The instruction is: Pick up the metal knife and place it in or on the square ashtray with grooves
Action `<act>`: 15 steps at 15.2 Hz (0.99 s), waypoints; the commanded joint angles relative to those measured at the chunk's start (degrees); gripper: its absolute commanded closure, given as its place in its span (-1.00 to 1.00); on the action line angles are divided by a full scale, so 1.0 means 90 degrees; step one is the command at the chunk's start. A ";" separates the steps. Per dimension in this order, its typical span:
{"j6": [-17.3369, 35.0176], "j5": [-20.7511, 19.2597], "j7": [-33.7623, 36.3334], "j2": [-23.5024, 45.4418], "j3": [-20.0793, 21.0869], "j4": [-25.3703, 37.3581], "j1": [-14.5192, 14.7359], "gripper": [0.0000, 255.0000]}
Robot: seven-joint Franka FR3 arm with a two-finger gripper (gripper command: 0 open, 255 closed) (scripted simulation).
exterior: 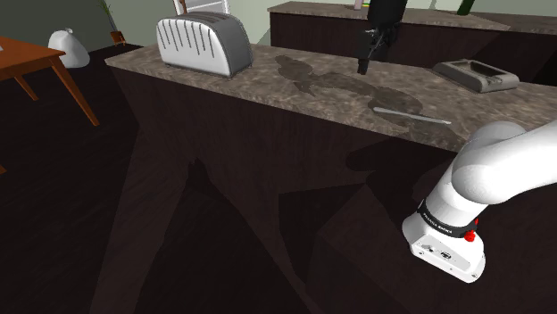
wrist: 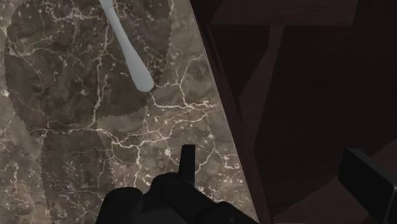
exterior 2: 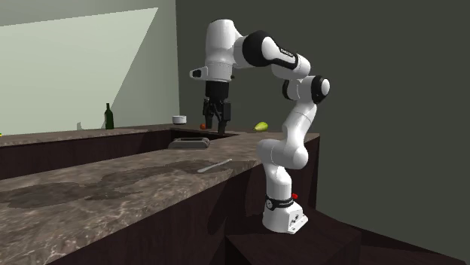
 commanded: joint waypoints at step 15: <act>0.0735 -0.1353 -0.3302 -0.1454 -0.2401 -0.2167 -0.0190 -1.00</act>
